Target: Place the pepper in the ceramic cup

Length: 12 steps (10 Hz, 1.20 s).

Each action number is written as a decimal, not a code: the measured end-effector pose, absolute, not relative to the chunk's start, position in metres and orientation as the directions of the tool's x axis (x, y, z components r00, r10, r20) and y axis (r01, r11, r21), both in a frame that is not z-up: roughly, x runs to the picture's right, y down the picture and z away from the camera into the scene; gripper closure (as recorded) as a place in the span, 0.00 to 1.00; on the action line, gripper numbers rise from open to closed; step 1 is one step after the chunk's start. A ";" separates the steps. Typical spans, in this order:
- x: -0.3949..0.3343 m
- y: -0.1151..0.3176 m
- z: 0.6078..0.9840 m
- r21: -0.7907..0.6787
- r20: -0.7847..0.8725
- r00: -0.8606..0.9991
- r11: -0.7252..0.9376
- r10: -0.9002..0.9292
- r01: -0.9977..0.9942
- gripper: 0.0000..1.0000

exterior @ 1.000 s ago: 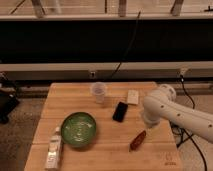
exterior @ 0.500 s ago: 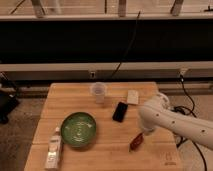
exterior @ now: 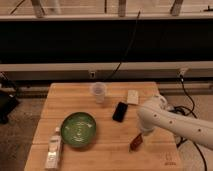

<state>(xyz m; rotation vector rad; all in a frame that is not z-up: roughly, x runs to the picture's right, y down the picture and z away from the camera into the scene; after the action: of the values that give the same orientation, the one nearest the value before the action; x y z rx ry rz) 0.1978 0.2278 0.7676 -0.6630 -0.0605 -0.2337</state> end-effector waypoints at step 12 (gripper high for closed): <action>0.199 0.192 0.782 -0.596 0.103 0.971 0.768 -0.215 0.233 1.00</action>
<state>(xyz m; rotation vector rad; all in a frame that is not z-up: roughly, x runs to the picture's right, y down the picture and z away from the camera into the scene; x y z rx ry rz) 0.1994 0.1921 0.7816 -0.6508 -0.0298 -0.2433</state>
